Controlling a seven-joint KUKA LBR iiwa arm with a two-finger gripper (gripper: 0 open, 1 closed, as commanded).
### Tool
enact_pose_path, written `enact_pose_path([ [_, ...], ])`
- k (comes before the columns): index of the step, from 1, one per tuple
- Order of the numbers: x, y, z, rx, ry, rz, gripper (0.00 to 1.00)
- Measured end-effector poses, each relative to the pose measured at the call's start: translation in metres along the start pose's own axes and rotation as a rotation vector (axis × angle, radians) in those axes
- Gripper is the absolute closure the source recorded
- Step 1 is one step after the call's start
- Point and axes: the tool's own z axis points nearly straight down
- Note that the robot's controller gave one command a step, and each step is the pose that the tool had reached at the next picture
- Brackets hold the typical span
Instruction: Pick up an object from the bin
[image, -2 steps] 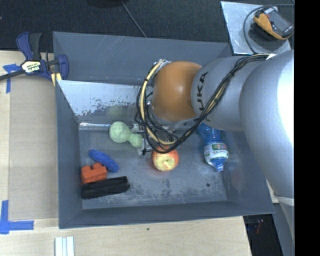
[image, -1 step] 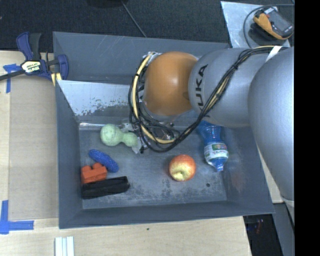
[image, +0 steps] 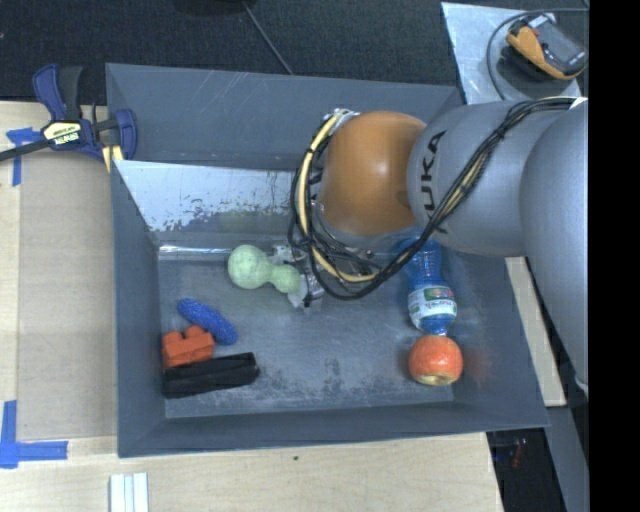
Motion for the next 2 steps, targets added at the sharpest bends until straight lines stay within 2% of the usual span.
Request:
enact_pose_path([
  [1,-0.006,0.012,-0.045,-0.003,-0.003,0.137,1.00],
  [2,0.005,-0.014,-0.058,-0.002,-0.003,-0.117,1.00],
])
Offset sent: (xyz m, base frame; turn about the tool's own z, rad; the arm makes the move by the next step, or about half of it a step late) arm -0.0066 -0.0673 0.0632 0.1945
